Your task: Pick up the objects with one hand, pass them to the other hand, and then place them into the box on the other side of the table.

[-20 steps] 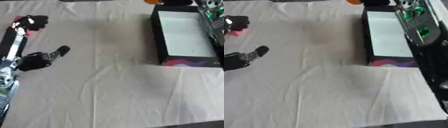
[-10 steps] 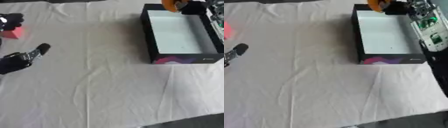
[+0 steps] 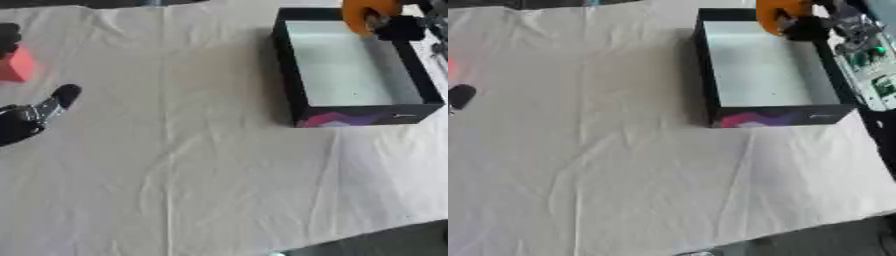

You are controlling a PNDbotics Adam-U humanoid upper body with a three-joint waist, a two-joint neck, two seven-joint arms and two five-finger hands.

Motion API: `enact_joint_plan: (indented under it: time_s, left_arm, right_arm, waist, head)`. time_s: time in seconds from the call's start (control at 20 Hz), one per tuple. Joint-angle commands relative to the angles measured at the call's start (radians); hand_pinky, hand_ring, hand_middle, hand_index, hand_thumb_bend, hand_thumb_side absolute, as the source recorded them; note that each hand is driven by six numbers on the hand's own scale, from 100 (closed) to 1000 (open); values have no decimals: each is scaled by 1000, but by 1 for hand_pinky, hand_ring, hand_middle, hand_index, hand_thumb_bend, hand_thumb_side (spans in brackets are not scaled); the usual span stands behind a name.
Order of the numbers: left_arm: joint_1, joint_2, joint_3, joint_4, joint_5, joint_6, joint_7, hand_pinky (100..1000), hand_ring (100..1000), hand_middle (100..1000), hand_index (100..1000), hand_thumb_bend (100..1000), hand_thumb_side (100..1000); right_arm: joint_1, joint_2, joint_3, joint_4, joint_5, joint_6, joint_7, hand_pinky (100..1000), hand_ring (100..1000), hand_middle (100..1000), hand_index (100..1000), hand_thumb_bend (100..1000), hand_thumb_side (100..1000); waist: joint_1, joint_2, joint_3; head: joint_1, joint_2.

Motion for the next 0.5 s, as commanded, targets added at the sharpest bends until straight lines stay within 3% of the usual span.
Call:
enact_joint_plan:
  time_s: [0.05, 0.15, 0.3, 0.45, 0.5]
  left_arm:
    - [-12, 26, 16, -23, 5, 0, 9, 772, 730, 706, 830, 663, 488]
    - [-11, 25, 18, -23, 6, 1, 11, 772, 730, 705, 830, 663, 488]
    - [-10, 26, 19, -23, 6, 1, 14, 772, 730, 706, 830, 662, 489]
    - [-10, 26, 22, -24, 7, 2, 18, 772, 730, 706, 830, 661, 488]
    - [-10, 26, 23, -25, 8, 3, 19, 772, 730, 706, 830, 661, 487]
  right_arm:
    - [-17, -41, -10, 20, 30, -8, 32, 890, 727, 597, 698, 153, 208]
    - [-20, -38, -7, 39, 48, -16, 61, 896, 754, 652, 747, 244, 208]
    - [-22, -34, -7, 62, 75, -28, 103, 908, 795, 730, 810, 346, 298]
    - [-22, -33, -11, 79, 110, -39, 137, 930, 869, 856, 901, 525, 423]
    - [-22, -33, -14, 83, 124, -41, 143, 934, 885, 880, 914, 545, 441]
  waist:
    - [2, -36, 2]
    - [3, -36, 3]
    - [6, -35, 5]
    - [7, -34, 6]
    - [8, -34, 5]
  head:
    - [-3, -11]
    - [-5, -11]
    - [-7, -10]
    - [-9, -8]
    - [-10, -8]
